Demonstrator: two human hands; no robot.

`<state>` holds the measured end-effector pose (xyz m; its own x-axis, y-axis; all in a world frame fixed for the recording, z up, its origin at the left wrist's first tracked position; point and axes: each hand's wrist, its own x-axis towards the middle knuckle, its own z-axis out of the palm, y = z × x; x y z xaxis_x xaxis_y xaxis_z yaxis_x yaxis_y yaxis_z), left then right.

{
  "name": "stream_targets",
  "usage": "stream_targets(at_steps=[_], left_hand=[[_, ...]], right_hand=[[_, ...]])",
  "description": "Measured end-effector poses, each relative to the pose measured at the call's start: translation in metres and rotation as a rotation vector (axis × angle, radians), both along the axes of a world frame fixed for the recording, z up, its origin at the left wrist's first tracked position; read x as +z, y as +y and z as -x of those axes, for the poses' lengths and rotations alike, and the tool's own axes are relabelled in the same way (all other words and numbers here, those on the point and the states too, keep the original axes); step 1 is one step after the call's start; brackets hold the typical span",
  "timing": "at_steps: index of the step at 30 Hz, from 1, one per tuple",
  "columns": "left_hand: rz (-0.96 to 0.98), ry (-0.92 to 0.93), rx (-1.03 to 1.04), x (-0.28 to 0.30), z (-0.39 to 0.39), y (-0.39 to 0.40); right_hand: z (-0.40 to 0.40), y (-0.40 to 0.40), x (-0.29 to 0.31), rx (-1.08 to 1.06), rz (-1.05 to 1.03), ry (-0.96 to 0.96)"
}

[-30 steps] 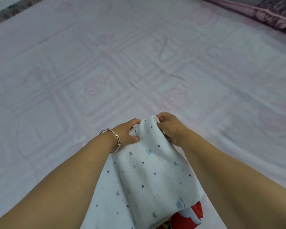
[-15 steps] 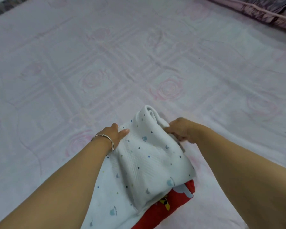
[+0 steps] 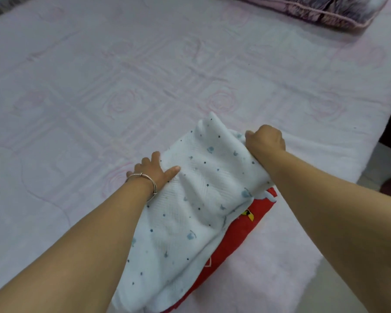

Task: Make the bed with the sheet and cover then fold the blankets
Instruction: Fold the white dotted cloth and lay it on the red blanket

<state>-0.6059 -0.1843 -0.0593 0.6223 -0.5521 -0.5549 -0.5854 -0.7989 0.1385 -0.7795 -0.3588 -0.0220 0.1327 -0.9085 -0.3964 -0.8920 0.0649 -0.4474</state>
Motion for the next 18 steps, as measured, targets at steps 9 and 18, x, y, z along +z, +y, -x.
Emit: stream_targets(at_steps=[9,18], left_hand=[[-0.106,-0.118,-0.190,0.004,0.037,-0.008],[0.010,-0.020,-0.103,-0.001,0.028,-0.006]], right_hand=[[0.007,0.111,0.012,0.111,0.387,-0.240],[0.037,0.164,-0.030,-0.259,-0.171,0.113]])
